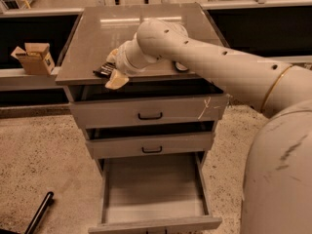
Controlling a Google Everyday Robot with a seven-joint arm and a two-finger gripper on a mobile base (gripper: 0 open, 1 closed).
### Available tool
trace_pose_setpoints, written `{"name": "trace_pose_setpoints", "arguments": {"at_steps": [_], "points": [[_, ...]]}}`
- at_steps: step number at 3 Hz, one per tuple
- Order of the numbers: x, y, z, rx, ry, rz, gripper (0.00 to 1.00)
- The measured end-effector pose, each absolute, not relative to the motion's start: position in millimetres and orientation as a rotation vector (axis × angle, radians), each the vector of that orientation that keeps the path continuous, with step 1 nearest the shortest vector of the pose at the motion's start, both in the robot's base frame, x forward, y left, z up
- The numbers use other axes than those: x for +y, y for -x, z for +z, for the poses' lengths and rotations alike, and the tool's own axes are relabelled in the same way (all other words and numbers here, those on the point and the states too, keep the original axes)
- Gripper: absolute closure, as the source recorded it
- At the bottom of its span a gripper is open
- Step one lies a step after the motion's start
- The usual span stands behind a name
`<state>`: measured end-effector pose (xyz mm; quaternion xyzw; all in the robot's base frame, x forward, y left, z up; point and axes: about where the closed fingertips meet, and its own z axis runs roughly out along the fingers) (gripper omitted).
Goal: Place rxbar chocolate into bottom drawer
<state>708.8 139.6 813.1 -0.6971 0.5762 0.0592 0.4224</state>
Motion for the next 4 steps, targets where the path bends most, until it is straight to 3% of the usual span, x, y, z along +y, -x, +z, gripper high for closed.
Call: {"name": "trace_pose_setpoints", "arguments": {"at_steps": [2,3,4], "points": [[145,-708,805,1.452,1.754,0.185,0.88],[144,-708,808,1.451,1.754,0.185,1.00],[144,-680,808,1.386,1.743,0.253,1.00]]}}
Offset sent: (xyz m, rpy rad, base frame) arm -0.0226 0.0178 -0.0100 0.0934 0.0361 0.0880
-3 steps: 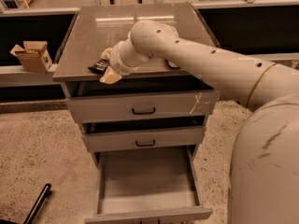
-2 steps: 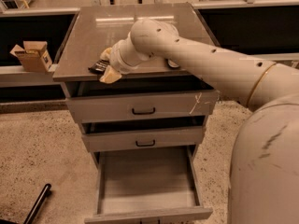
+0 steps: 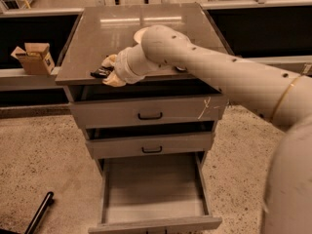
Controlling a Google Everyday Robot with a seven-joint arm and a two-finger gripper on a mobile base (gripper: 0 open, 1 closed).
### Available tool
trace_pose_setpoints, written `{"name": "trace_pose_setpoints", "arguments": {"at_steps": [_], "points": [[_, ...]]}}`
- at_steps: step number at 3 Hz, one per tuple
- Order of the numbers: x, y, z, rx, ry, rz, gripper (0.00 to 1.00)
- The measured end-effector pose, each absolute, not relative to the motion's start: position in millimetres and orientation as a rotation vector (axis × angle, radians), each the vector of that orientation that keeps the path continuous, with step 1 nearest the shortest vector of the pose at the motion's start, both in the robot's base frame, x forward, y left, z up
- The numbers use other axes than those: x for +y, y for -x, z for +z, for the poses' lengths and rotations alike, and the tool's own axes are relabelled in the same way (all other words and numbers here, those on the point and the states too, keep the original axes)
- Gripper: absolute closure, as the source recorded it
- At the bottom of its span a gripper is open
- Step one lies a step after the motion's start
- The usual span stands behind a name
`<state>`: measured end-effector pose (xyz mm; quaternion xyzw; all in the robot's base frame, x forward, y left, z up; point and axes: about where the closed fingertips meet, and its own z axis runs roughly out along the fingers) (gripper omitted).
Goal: Place rxbar chocolate into bottom drawer
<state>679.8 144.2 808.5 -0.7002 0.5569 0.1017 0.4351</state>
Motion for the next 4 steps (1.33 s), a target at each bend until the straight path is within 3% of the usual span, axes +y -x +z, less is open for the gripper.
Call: {"name": "trace_pose_setpoints", "arguments": {"at_steps": [2,4], "points": [[135,-586,826,1.171,1.695,0.421,1.00],[118,-531,846,1.065,1.784,0.391,1.00]]}}
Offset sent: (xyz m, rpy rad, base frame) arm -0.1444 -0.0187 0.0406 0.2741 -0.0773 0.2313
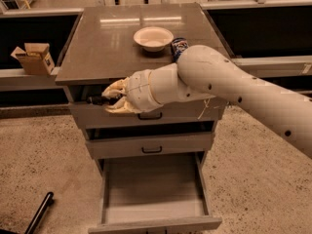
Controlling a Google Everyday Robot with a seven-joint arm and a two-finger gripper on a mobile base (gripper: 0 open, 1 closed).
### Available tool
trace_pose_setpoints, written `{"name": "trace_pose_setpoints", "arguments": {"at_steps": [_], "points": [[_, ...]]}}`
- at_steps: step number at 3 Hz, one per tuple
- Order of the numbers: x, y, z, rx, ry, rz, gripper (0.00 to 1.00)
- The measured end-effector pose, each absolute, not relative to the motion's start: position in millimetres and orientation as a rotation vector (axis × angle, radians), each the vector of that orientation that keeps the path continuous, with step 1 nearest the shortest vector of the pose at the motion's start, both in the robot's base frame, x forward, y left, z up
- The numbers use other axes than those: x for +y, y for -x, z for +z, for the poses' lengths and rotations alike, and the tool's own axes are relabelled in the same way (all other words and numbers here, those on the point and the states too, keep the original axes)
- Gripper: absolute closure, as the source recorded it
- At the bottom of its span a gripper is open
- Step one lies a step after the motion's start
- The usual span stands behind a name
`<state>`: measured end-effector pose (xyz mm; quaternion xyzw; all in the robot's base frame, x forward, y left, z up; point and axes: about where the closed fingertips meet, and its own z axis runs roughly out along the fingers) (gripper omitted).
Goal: Place rxbar chocolate into bottom drawer
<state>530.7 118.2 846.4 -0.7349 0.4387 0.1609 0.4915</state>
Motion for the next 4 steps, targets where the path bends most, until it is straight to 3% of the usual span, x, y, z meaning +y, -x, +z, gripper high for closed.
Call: {"name": "trace_pose_setpoints", "arguments": {"at_steps": [1,3,4], "points": [[114,-526,797,1.218,1.900,0.425,1.00],[113,-529,791,1.252,1.871,0.456,1.00],[99,-521,737,1.350,1.762,0.573,1.00]]}}
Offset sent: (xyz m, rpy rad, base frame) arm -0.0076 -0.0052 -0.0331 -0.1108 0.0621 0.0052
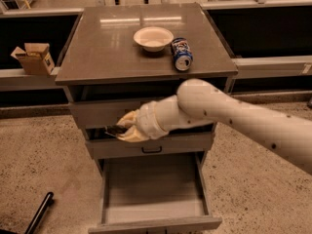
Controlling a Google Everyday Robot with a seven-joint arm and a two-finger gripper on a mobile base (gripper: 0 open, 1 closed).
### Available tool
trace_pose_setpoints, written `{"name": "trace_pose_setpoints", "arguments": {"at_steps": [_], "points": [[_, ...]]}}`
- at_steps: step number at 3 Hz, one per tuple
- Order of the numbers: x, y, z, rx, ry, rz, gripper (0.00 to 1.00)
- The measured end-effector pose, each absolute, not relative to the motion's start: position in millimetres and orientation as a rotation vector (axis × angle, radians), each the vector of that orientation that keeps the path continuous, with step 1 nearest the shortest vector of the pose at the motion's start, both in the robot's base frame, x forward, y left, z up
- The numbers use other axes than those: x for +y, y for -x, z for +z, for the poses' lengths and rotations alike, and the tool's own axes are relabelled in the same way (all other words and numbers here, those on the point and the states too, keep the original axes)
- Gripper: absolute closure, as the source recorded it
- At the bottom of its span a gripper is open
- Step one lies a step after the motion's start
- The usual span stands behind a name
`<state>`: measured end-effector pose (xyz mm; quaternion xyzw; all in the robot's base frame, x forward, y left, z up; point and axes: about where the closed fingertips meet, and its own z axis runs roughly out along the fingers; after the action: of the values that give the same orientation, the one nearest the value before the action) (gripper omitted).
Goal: Place rxbar chocolate into bottom drawer
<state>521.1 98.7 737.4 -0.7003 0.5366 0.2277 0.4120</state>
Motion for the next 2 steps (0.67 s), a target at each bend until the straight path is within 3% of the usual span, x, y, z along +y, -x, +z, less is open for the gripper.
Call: {"name": "trace_pose_setpoints", "arguments": {"at_steps": [1,2], "points": [[50,-492,638,1.516,1.527,0.719,1.00],[31,-488,621,1.456,1.458,0.695,1.00]]}}
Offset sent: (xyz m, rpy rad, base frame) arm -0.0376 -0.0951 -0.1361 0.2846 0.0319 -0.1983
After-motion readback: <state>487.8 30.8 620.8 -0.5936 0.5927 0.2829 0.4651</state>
